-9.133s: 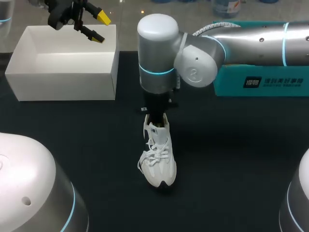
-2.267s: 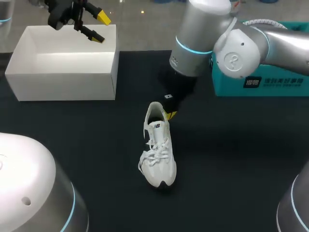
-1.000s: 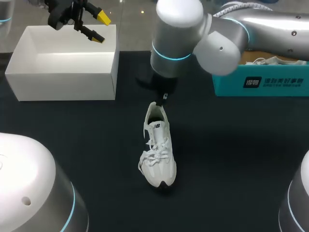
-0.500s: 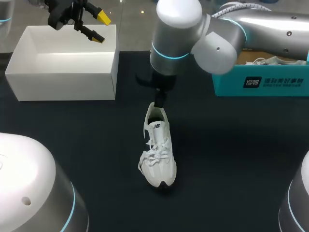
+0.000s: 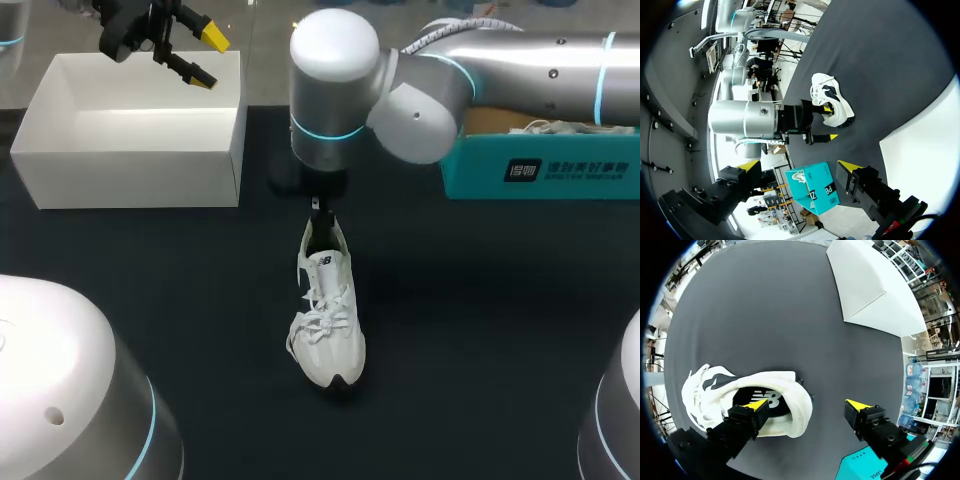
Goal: Take the shoe out of the shoebox, open the shoe tongue, remove and reinsert the insole, then place the shoe into the shoebox
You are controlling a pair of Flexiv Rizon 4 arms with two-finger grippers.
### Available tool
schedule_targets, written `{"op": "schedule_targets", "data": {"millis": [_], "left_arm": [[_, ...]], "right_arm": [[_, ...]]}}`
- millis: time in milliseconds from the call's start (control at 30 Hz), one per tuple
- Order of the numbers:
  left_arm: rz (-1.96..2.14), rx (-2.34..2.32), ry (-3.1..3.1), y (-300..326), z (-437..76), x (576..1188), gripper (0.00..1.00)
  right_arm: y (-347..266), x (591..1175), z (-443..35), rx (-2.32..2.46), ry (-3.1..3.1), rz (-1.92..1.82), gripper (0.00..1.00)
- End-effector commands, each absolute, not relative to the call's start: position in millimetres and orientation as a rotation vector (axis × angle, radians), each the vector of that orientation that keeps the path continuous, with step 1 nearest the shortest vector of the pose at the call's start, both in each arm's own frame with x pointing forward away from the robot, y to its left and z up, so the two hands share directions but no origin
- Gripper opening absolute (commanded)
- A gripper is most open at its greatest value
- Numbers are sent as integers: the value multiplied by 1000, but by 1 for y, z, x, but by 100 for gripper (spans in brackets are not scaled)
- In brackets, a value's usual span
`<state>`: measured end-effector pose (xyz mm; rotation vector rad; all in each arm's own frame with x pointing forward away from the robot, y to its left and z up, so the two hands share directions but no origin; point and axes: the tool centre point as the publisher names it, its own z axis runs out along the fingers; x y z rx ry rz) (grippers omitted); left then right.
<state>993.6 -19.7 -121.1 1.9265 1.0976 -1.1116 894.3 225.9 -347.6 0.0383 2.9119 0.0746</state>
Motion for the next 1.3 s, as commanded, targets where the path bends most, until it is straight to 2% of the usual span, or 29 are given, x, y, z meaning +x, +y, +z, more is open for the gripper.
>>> {"op": "schedule_targets", "data": {"millis": [33,467,567,600,667,700,733,1300], "left_arm": [[-1112,1931,1097,-19,-121,995,100],[-1112,1931,1097,-19,-121,995,100],[-1112,1931,1097,-19,-121,995,100],[-1112,1931,1097,-19,-121,995,100],[-1112,1931,1097,-19,-121,995,100],[-1112,1931,1097,-19,-121,995,100],[-1112,1931,1097,-19,-121,995,100],[-1112,1931,1097,-19,-121,995,100]], "right_arm": [[226,899,-364,37,2927,83,100],[225,893,-395,37,2986,35,100],[223,893,-397,43,2990,27,70],[223,892,-397,45,2990,23,47],[222,892,-396,48,2989,20,30],[222,891,-396,51,2993,14,18],[221,891,-396,53,2993,9,0],[216,889,-383,99,2982,-16,0]]}}
